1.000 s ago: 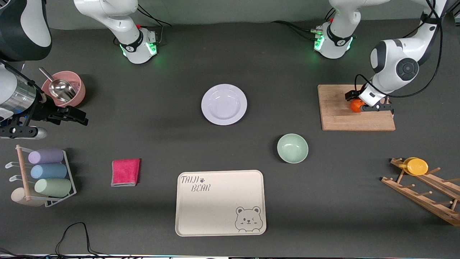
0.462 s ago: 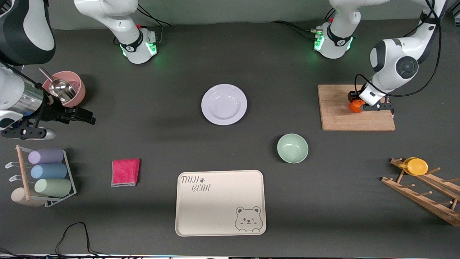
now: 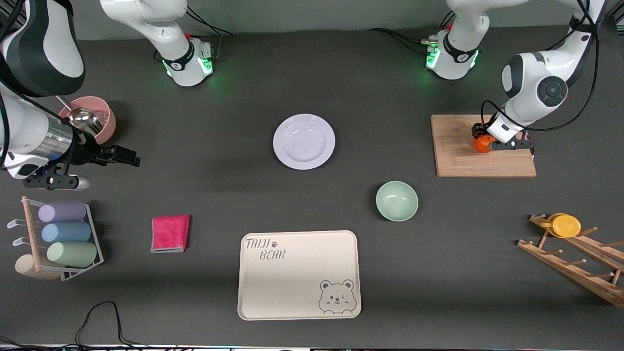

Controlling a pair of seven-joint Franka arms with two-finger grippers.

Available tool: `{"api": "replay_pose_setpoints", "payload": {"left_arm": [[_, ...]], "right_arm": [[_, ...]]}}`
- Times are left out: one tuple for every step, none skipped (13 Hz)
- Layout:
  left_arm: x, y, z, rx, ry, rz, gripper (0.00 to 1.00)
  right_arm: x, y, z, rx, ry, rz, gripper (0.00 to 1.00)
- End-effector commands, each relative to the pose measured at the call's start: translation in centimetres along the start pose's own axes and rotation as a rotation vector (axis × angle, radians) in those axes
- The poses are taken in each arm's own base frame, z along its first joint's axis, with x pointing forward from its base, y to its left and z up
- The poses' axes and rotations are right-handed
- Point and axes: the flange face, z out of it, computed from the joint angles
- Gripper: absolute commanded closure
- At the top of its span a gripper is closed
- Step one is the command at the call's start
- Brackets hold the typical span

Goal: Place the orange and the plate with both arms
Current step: 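Grasp and lift the orange with the left gripper while the right gripper advances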

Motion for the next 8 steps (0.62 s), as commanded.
{"api": "replay_pose_setpoints", "payload": {"left_arm": [[0.4,-0.7,-2.7,0.010,-0.011,-0.009,1.00],[1.2,-1.3,-5.6,0.014,-0.046,-0.002,1.00],[2.3,-1.7,-9.4,0.021,-0.094,-0.006,1.00],[3.4,-2.4,-13.6,0.025,-0.126,-0.018,1.00],[4.7,-2.7,-18.0,0.032,-0.117,-0.024,1.00],[5.4,-2.7,-22.1,0.038,-0.122,-0.027,1.00],[5.8,-2.5,-25.9,0.044,-0.122,-0.026,1.00],[6.0,-1.9,-29.4,0.049,-0.107,-0.018,1.00]], "right_arm": [[-1.4,-0.6,1.1,0.087,-0.017,0.018,0.00],[-1.7,-0.6,1.6,0.098,-0.018,0.023,0.00],[-2.1,-0.5,2.0,0.097,-0.024,0.025,0.00],[-2.6,-0.6,2.9,0.113,-0.039,0.030,0.00],[-3.1,-0.8,3.4,0.160,-0.045,0.044,0.00],[-3.4,-0.7,4.1,0.183,-0.049,0.054,0.00],[-3.6,-0.7,4.4,0.184,-0.040,0.055,0.00],[-3.6,-0.7,4.5,0.184,-0.037,0.056,0.00]]}}
